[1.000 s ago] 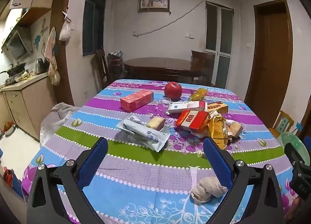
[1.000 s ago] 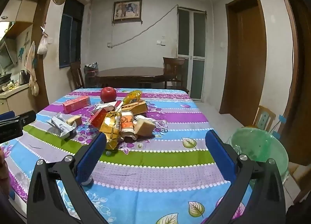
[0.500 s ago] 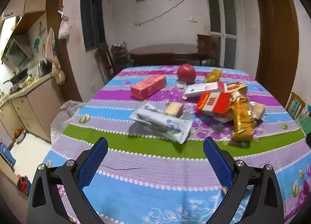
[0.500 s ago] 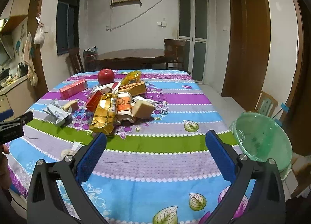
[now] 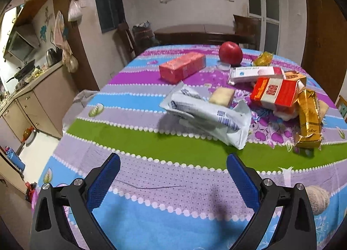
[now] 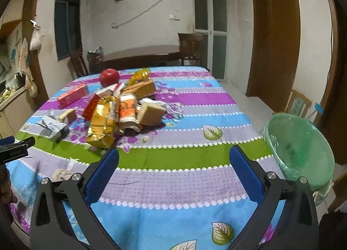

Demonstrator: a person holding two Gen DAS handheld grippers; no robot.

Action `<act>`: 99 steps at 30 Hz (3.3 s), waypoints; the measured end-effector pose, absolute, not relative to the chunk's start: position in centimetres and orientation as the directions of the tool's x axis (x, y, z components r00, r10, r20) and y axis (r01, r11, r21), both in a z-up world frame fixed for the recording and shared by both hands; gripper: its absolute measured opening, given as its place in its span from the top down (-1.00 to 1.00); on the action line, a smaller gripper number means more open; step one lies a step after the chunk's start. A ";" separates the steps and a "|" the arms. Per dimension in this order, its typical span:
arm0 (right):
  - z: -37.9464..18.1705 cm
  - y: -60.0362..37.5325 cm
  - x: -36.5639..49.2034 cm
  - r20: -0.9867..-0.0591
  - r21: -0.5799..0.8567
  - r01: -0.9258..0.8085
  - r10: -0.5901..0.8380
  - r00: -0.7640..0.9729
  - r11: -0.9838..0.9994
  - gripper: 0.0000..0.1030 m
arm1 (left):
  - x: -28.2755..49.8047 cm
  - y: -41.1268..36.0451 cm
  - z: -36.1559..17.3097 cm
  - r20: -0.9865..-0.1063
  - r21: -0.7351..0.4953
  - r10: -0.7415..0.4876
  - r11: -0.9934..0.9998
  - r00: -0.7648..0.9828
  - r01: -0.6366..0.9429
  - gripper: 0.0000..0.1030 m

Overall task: Collect trash
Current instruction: 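Move both tools toward the cluttered items on the tablecloth, then grasp the beige rolled towel with the right tool while the left tool grasps the white plastic wrapper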

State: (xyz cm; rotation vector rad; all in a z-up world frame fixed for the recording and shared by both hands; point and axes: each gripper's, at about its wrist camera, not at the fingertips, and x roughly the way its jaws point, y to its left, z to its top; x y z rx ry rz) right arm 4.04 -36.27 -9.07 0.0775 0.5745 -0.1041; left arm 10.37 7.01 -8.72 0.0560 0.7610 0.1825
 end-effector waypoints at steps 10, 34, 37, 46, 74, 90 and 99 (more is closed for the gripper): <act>-11.2 -38.8 6.8 -0.631 0.144 0.157 -0.031 0.775 0.977 -0.90 | 13.3 7.8 -10.8 -0.736 0.105 0.182 0.982 0.652 -0.156 -0.90; -13.6 -40.2 10.9 -0.726 0.274 0.136 0.112 0.679 0.952 -0.91 | 15.5 8.9 -11.8 -0.750 0.201 0.245 0.969 0.614 -0.141 -0.91; -13.6 -40.2 11.1 -0.725 0.274 0.129 0.117 0.679 0.953 -0.91 | 15.6 9.2 -11.9 -0.757 0.177 0.223 0.975 0.614 -0.137 -0.91; -13.6 -40.9 10.9 -0.701 0.327 0.130 0.148 0.697 0.936 -0.90 | 15.6 10.3 -12.3 -0.782 0.081 0.152 0.986 0.604 -0.143 -0.91; -13.2 -37.8 10.6 -0.746 0.122 0.110 0.018 0.666 0.986 -0.91 | 14.1 9.9 -11.4 -0.737 0.112 0.175 0.984 0.652 -0.137 -0.91; -6.7 -32.7 2.5 -0.419 -0.018 -0.043 0.031 0.907 0.999 -0.91 | 6.7 10.4 -6.4 -0.590 0.147 0.207 0.978 0.781 -0.148 -0.91; -5.7 -31.6 2.2 -0.398 -0.043 -0.171 0.141 0.906 0.984 -0.91 | 6.3 6.2 -5.0 -0.544 0.211 0.185 0.974 0.818 -0.080 -0.91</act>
